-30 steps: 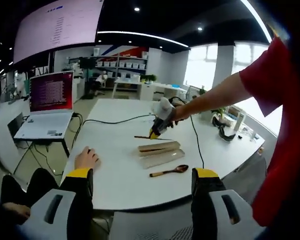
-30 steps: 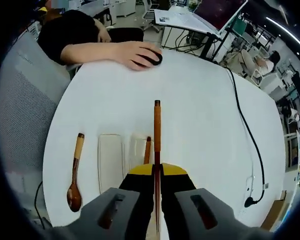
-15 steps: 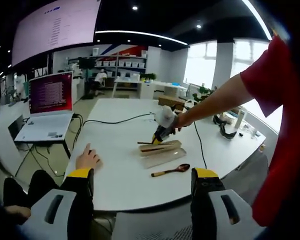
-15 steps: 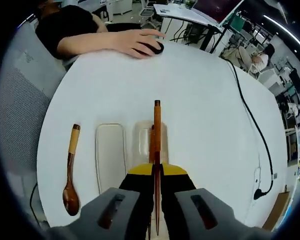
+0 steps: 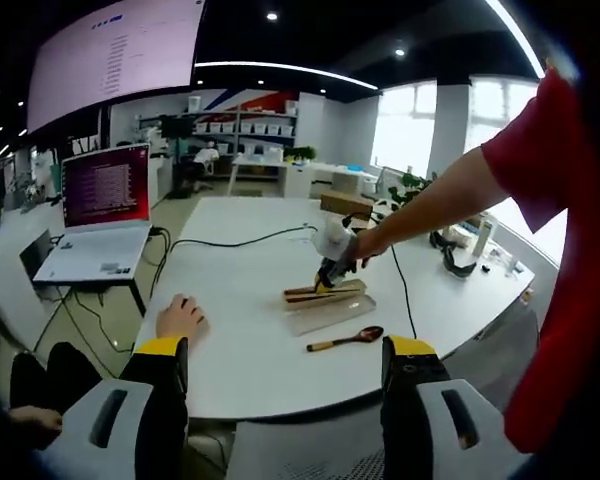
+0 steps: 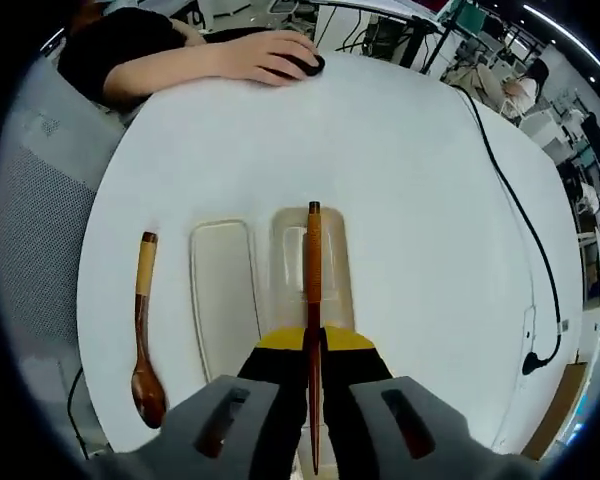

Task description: Arrange the utensils inside the cutlery case until each visible utensil rests in its matching compartment.

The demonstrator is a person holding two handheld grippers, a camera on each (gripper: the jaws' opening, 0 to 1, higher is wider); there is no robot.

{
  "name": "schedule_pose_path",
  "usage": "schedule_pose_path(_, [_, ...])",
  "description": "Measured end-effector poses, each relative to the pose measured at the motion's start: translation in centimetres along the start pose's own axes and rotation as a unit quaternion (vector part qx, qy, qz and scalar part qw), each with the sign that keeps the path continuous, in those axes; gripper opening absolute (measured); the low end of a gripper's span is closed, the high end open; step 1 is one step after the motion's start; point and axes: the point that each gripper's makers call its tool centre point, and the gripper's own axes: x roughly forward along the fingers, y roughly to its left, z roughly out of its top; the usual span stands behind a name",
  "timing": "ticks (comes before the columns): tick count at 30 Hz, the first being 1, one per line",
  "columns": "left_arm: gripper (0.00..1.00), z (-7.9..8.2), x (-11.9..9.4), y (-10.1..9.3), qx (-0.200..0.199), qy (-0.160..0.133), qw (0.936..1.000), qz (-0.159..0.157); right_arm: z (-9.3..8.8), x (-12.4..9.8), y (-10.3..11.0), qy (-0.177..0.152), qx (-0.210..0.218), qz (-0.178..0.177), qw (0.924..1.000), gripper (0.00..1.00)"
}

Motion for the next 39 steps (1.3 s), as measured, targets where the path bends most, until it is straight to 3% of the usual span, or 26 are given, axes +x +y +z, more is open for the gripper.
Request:
schedule_pose_path(8, [0.81, 0.0, -0.3, 0.4, -0.001, -0.001, 1.0000, 0.006, -0.7, 0.2, 0.2, 0.024, 0.010, 0.001, 0.9997, 0.00])
schedule_pose_path(19, [0.81, 0.0, -0.4, 0.3, 0.000, -0.005, 1.0000, 0.006, -0.6, -0.6, -0.3, 0.017, 0.020, -0.007, 0.9996, 0.00])
schedule_pose_path(29, [0.81, 0.4, -0.4, 0.3, 0.002, -0.012, 0.9999, 0.002, -0.4, -1.6, -1.0, 0.002, 0.045, -0.027, 0.9986, 0.07])
schedule_pose_path(33, [0.76, 1.2, -0.7, 0.2, 0.011, -0.029, 0.9995, -0.002, -0.3, -2.5, -0.7, 0.002, 0.047, -0.033, 0.9983, 0.10])
schedule_pose_path(35, [0.80, 1.8, -0.8, 0.0, 0.007, -0.045, 0.9989, -0.010, -0.3, -2.9, -0.6, -0.001, 0.047, -0.036, 0.9982, 0.11])
schedule_pose_path(39, [0.82, 1.9, -0.8, -0.4, 0.013, -0.046, 0.9988, -0.013, -0.5, -3.8, -0.3, -0.005, 0.050, -0.042, 0.9978, 0.12])
